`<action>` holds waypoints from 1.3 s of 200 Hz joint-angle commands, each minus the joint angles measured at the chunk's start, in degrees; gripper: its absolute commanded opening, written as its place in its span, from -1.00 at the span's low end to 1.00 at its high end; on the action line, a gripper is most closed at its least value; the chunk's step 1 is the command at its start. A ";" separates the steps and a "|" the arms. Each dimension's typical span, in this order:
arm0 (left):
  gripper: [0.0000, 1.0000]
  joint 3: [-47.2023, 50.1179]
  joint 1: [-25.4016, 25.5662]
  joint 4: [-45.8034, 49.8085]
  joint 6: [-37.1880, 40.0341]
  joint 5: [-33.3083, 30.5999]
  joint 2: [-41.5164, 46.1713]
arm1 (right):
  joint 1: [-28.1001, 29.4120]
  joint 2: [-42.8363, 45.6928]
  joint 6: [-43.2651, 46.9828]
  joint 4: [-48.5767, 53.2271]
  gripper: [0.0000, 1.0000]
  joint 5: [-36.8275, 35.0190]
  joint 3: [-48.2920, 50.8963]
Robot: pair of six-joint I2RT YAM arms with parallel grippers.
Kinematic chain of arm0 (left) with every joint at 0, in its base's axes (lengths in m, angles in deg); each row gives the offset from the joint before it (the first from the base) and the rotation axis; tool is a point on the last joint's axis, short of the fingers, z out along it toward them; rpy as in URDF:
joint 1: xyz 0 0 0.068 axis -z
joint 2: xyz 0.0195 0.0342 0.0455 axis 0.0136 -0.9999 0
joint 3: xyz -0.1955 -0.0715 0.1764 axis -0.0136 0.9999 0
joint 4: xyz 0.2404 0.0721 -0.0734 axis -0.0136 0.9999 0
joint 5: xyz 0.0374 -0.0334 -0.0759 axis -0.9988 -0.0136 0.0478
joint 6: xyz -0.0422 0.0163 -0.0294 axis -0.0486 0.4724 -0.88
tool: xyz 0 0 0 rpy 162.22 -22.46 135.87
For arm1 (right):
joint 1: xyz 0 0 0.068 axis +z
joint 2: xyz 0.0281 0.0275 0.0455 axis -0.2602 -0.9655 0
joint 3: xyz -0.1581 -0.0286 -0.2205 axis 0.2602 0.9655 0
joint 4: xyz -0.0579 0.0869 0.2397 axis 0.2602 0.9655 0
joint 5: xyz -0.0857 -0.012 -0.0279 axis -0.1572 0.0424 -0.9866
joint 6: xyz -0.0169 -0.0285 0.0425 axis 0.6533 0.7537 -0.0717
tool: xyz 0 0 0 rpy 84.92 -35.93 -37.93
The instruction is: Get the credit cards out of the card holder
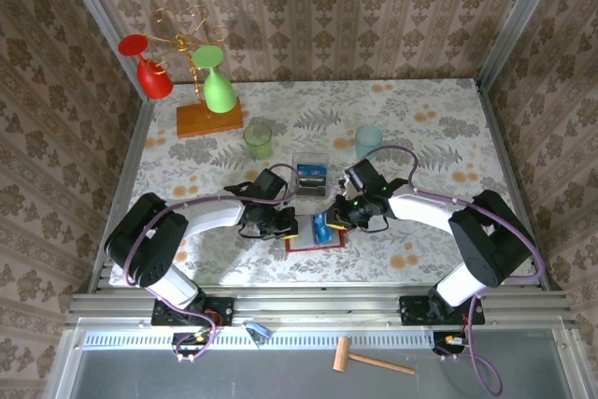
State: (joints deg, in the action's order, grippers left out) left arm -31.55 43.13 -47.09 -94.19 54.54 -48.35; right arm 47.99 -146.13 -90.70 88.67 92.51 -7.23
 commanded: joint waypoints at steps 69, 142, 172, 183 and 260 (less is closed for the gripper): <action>-0.88 0.60 0.35 1.92 0.88 -1.06 -1.26 | 1.00 0.66 -1.40 -0.21 -0.75 1.08 0.24; -0.84 0.02 0.24 2.95 0.80 -1.67 0.88 | 1.04 2.01 -0.13 2.52 -0.87 -1.17 -0.90; -0.76 -1.63 0.10 4.69 1.11 -2.98 3.28 | 1.02 3.87 0.77 4.59 -0.88 -2.09 -1.68; -0.72 -1.77 0.10 4.54 1.19 -3.61 4.09 | 1.02 4.61 1.21 5.57 -0.89 -2.59 -2.04; -0.63 -1.24 -0.77 3.43 0.98 -5.04 7.38 | 1.02 5.59 12.90 16.04 -1.00 -4.43 -8.26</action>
State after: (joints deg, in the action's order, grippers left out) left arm -31.70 42.95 -44.49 -94.01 50.63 -42.14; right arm 48.73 -141.72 -84.84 98.42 89.60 -12.45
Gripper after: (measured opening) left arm 0.183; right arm 0.041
